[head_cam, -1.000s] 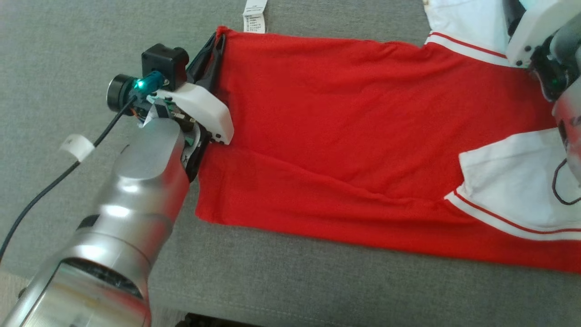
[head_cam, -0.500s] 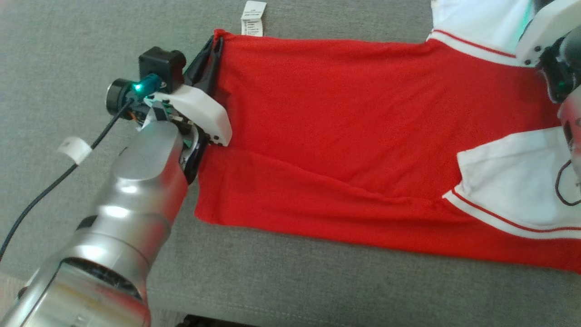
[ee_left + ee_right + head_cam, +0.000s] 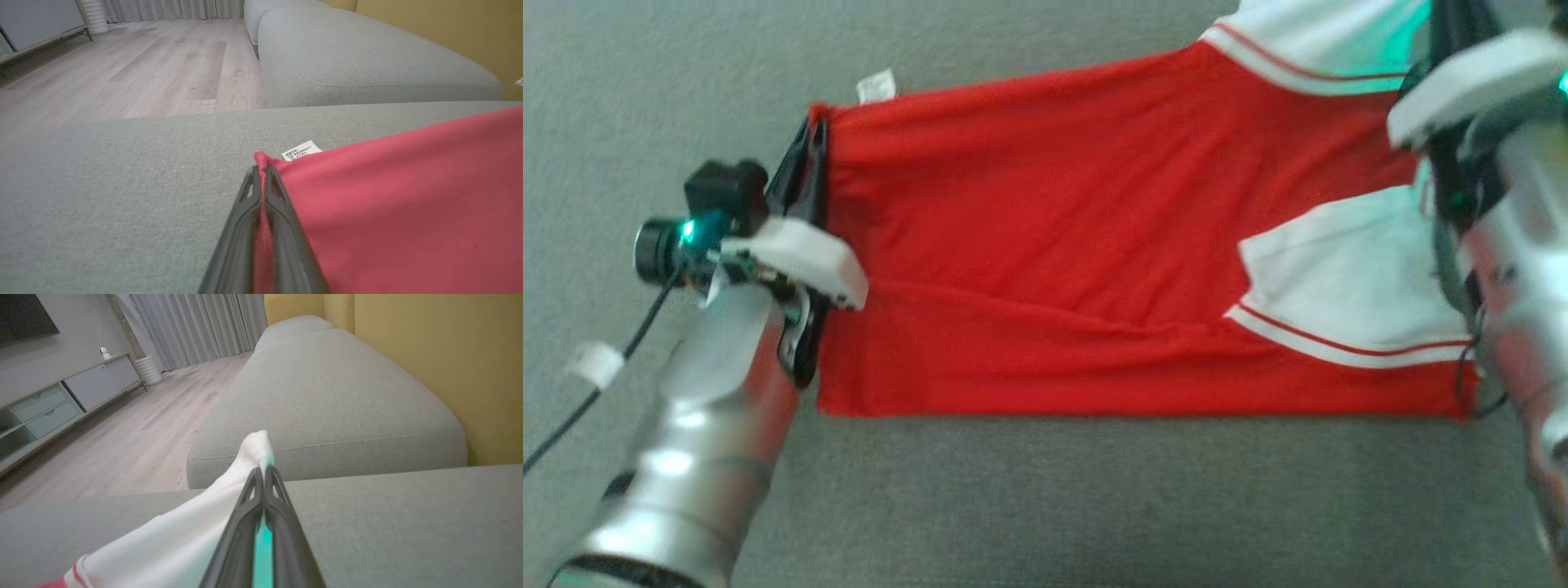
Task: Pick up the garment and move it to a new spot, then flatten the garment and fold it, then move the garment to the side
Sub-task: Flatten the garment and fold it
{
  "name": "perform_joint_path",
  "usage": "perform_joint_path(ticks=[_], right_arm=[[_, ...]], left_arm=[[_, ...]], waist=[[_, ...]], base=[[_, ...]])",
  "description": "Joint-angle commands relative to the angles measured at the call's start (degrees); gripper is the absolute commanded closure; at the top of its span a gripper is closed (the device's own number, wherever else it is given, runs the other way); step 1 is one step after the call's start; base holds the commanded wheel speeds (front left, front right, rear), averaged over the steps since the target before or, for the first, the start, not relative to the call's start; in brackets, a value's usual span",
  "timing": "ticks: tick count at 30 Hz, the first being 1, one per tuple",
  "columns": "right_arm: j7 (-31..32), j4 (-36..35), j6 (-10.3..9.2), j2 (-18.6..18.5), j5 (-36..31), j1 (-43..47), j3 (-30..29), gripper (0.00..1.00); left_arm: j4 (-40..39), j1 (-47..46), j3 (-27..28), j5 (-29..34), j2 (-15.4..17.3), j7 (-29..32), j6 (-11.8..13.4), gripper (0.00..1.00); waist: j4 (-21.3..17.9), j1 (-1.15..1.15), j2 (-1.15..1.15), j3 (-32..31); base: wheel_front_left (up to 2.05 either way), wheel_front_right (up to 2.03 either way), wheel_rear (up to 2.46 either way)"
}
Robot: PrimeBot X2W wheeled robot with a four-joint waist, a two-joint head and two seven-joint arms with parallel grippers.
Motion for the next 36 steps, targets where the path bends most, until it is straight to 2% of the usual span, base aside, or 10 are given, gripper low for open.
perform_joint_path(ticks=[1, 8, 15, 20, 21, 23, 24, 27, 30, 36], right_arm=[[-1.0, -4.1, -0.05, 0.2, 1.9, 3.9, 1.6, 1.0], [-1.1, -16.7, -0.05, -0.8, 9.3, 20.0, 1.4, 1.0], [-1.1, -23.1, -0.05, 0.1, 11.7, 32.7, -0.8, 1.0], [-1.1, -23.4, -0.05, 1.8, 12.0, 37.8, -1.6, 1.0], [-1.1, -23.0, -0.05, 2.2, 12.1, 38.3, -1.8, 1.0], [-1.0, -22.0, -0.05, 2.8, 11.8, 38.7, -1.9, 0.16], [-1.1, -21.6, -0.05, 2.9, 11.4, 38.8, -2.0, 0.0], [-1.1, -21.2, -0.05, 2.6, 7.7, 38.4, -2.8, 0.0], [-1.1, -22.9, -0.05, 2.2, -0.3, 38.6, -5.0, 0.0], [-1.1, -26.8, -0.05, 6.2, -15.1, 42.5, -11.7, 0.0]], left_arm=[[-2.7, 0.9, 3.2, 1.2, 3.2, -0.5, 0.9, 1.0], [-8.4, 11.3, 9.4, 5.1, 4.1, -0.5, 2.9, 1.0], [-11.9, 20.3, 14.5, 8.0, 2.9, -0.5, 3.0, 1.0], [-12.5, 25.2, 17.7, 10.2, 0.8, -0.5, 2.7, 1.0], [-12.6, 26.0, 18.3, 10.6, 0.4, -0.5, 2.7, 0.75], [-12.8, 27.3, 19.5, 11.4, -0.5, -0.5, 2.8, 0.1], [-13.1, 27.8, 20.2, 11.8, -0.9, -0.5, 3.0, 0.0], [-15.3, 29.8, 22.3, 13.9, -2.0, -0.5, 4.1, 0.0], [-19.0, 32.3, 24.5, 16.3, -2.9, -0.5, 5.4, 0.0], [-24.7, 38.0, 26.0, 20.9, -4.6, -0.5, 5.9, 0.0]], waist=[[-3.2, 0.0, 0.0, -3.0], [-6.3, 0.0, 0.0, -7.5], [-7.3, 0.0, 0.0, -10.6], [-7.4, 0.0, 0.0, -12.1], [-7.3, 0.0, 0.0, -12.4], [-7.1, 0.0, 0.0, -12.9], [-7.0, 0.0, 0.0, -13.2], [-6.7, 0.0, 0.0, -14.2], [-6.5, 0.0, 0.0, -15.4], [-5.8, 0.0, 0.0, -18.1]], base=[[0.0, 0.0, 0.0], [0.0, 0.0, 0.0], [0.0, 0.0, 0.0], [0.0, 0.0, 0.0], [0.0, 0.0, 0.0], [0.0, 0.0, 0.0], [0.0, 0.0, 0.0], [0.0, 0.0, 0.0], [0.0, 0.0, 0.0], [0.0, 0.0, 0.0]])
